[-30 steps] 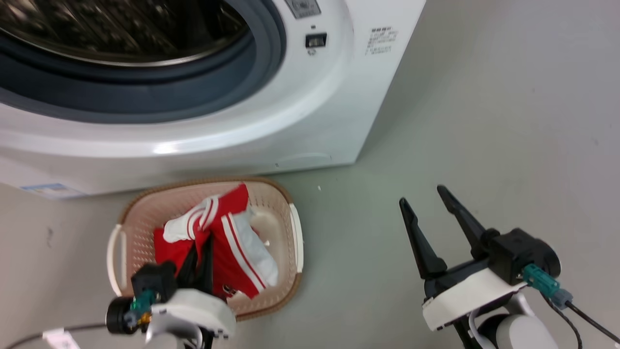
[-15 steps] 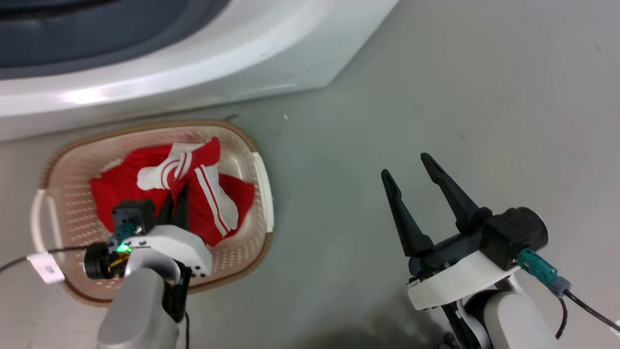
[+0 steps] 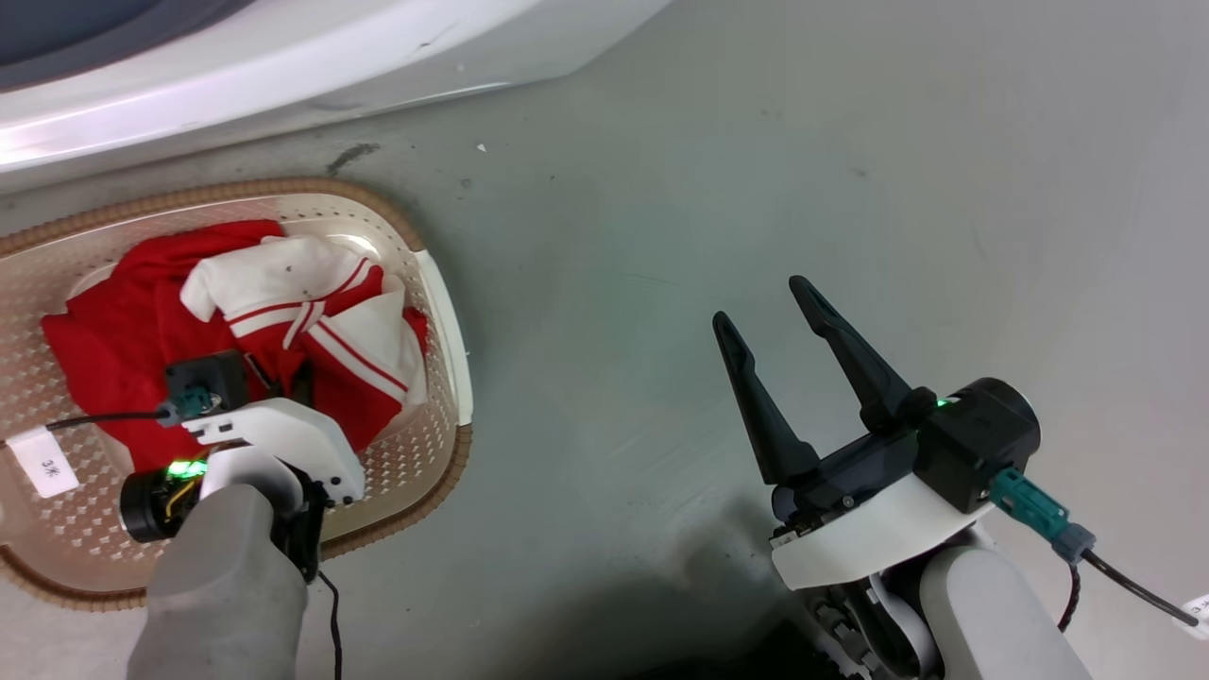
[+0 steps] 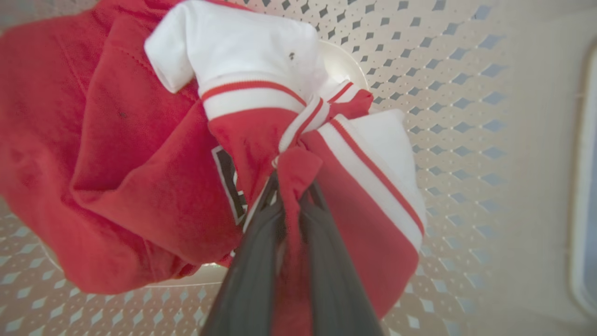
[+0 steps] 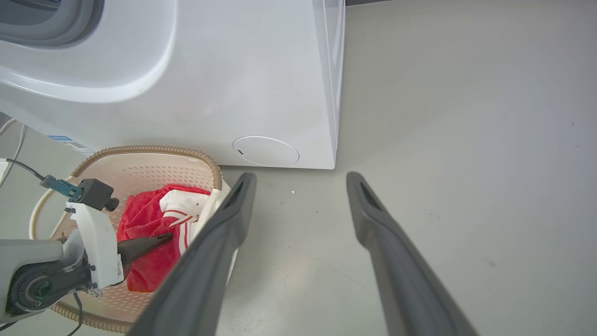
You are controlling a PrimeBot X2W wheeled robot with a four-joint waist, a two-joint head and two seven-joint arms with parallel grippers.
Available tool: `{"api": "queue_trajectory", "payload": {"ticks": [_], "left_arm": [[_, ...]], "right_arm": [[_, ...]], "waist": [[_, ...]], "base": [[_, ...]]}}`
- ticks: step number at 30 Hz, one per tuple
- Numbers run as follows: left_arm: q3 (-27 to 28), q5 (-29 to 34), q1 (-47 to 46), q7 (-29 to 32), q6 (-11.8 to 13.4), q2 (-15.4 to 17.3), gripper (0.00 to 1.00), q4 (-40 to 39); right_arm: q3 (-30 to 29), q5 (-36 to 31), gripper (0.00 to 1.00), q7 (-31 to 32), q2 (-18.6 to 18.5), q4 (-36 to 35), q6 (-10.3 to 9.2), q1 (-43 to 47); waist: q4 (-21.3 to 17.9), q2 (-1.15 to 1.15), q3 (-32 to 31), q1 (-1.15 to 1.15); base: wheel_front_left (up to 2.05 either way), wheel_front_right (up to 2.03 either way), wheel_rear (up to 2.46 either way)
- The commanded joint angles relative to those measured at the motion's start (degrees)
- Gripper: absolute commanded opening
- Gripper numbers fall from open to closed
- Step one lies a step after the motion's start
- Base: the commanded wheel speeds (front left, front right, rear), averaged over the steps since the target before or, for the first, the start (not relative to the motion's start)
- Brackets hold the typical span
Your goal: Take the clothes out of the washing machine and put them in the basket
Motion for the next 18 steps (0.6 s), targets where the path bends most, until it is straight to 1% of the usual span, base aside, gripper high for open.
{"api": "queue_trajectory", "payload": {"ticks": [1,6,7,8,9,12,18], "left_arm": [[0.03,-0.11,-1.28,-0.05,0.27,0.52,0.0,1.72],[-0.33,-0.34,-3.26,-0.18,0.29,1.48,0.0,5.16],[-0.4,-0.33,-3.32,-0.23,0.35,1.5,0.25,5.5],[-0.34,-0.52,-3.21,-0.27,0.35,1.38,0.88,5.74],[-0.36,-0.59,-2.93,-0.31,0.45,1.21,1.0,5.96],[-0.36,-0.71,-1.29,-0.4,0.37,0.45,1.0,5.92],[1.3,-1.91,5.25,-0.32,0.37,-2.5,1.0,1.03]], "right_arm": [[0.3,0.08,1.0,-0.54,0.15,0.29,-0.04,-1.05],[0.51,0.39,1.0,-0.82,0.14,0.92,-0.04,-1.34],[0.5,0.45,1.0,-0.93,0.14,1.2,-0.04,-1.24],[0.49,0.53,1.0,-0.94,0.14,1.54,-0.04,-1.16],[0.48,0.5,1.0,-0.94,0.14,1.9,-0.04,-1.22],[0.27,0.03,1.0,-1.14,0.13,2.92,-0.04,-1.54],[-1.59,-1.22,1.0,-0.46,0.11,4.61,-0.04,0.53]], "waist": [[-0.57,0.0,0.41,-0.01],[-0.87,0.0,0.37,-0.01],[-0.83,0.0,0.01,-0.01],[-0.71,0.0,-0.54,-0.01],[-0.56,0.0,-1.24,-0.01],[0.24,0.0,-4.62,-0.01],[3.32,0.0,-14.62,-0.01]], "base": [[0.0,0.0,0.0],[0.0,0.0,0.0],[0.0,0.0,0.0],[0.0,0.0,0.0],[0.0,0.0,0.0],[0.0,0.0,0.0],[0.0,0.0,0.0]]}}
